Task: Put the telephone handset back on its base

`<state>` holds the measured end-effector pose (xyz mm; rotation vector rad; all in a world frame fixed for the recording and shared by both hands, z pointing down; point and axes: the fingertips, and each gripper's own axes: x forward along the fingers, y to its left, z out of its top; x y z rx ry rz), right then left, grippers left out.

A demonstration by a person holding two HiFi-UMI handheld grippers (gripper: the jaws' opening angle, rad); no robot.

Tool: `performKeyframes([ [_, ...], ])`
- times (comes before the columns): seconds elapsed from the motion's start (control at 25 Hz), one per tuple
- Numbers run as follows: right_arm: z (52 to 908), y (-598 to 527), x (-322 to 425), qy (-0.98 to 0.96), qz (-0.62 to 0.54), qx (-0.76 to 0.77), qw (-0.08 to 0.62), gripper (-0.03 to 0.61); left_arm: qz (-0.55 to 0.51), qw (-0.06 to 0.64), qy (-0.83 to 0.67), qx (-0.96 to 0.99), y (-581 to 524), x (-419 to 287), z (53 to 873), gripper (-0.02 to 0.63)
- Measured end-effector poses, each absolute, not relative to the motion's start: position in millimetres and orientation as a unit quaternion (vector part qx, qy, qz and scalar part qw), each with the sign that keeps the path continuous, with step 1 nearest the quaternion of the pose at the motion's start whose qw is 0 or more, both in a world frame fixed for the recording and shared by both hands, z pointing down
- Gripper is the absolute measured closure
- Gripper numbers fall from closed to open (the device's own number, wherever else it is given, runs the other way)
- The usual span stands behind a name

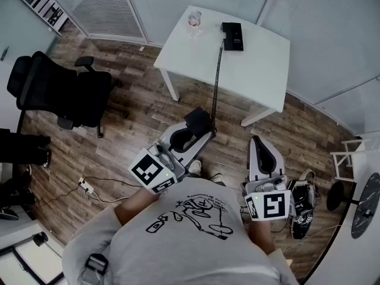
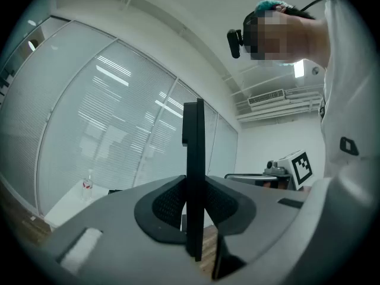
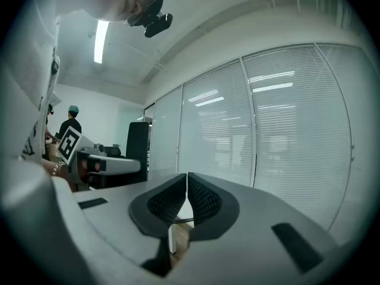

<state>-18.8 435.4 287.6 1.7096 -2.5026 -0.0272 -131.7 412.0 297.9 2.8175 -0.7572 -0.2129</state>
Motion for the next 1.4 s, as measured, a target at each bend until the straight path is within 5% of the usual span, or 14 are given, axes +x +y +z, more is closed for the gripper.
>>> performKeyframes([
  [0.68, 290.5, 420.2, -27.5, -0.823, -0.001, 0.566, 0.053, 0.568, -0.078, 0.130, -0.259, 0.954, 393.9, -141.7, 306.5, 0.541],
  [1.4, 308.0, 297.2, 60.1, -0.832, 0.024, 0.554, 0.027, 0.568, -0.047, 0.130, -0.268, 0.953, 273.9, -54.5, 314.3, 0.543],
])
